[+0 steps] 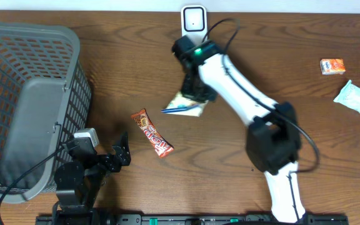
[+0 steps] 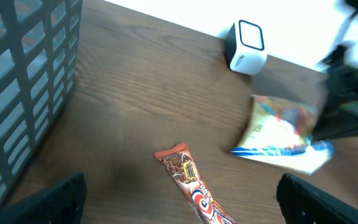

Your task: Scan the item barcode

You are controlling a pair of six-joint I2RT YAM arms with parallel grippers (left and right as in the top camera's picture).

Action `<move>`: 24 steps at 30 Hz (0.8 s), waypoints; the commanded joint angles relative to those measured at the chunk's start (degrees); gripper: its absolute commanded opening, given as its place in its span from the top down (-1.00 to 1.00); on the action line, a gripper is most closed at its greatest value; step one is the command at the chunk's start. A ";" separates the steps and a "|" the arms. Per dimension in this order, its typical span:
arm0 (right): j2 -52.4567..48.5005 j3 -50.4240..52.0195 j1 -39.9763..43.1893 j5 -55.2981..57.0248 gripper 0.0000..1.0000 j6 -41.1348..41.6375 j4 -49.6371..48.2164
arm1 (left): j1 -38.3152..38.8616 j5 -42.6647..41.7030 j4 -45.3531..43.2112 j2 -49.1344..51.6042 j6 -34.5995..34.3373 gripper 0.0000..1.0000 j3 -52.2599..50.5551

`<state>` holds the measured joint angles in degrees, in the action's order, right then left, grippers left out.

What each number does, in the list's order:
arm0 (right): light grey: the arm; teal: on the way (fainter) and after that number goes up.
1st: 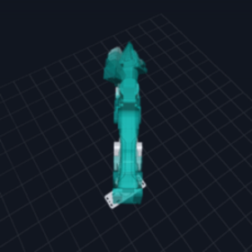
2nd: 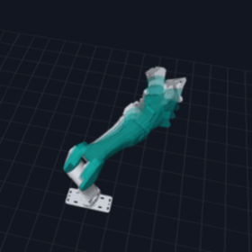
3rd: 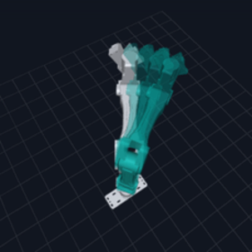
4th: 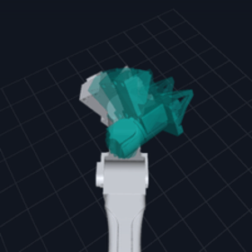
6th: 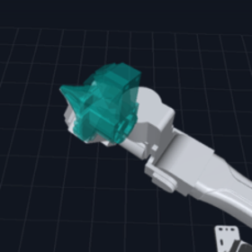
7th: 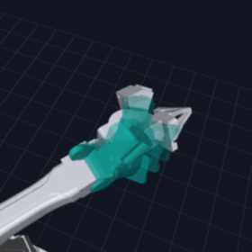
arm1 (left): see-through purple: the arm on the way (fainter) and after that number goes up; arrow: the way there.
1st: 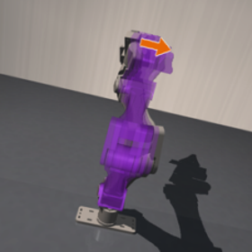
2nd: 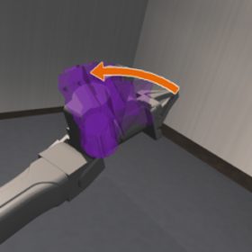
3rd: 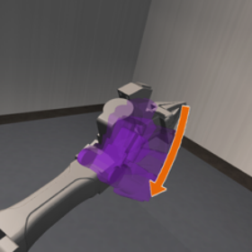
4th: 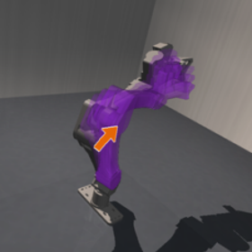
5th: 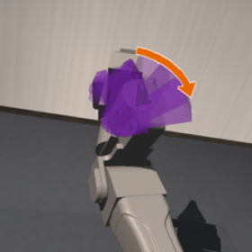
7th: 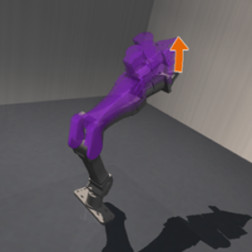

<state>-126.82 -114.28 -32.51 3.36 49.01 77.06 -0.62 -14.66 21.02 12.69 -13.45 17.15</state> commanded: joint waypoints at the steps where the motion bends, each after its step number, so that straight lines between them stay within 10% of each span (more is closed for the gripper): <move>1: 5.18 -0.17 0.28 9.79 0.97 -12.96 2.56 | 0.07 0.35 -0.04 -0.13 0.76 -0.96 -0.22; 3: 5.70 -0.17 0.28 9.81 0.92 -16.70 3.15 | 0.07 0.35 -0.04 -0.13 0.76 -0.96 -0.22; 8: 5.84 -0.15 0.28 7.54 -0.64 -18.29 2.16 | 0.07 0.35 -0.04 -0.13 0.76 -0.96 -0.22; 11: 5.75 -0.15 -0.02 4.74 -0.85 -12.81 -0.72 | 0.07 0.35 -0.04 -0.13 0.76 -0.96 -0.22; 19: 3.85 -0.13 -2.69 4.44 -0.26 0.74 -10.78 | 0.07 0.37 -0.04 -0.13 0.76 -0.96 -0.22; 24: -1.70 -0.09 -3.69 8.39 0.71 5.42 -8.11 | 0.07 0.35 -0.04 -0.13 0.76 -0.96 -0.22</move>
<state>-123.96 -114.39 -35.75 8.32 48.62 66.63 -0.62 -14.66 21.04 12.69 -13.45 17.15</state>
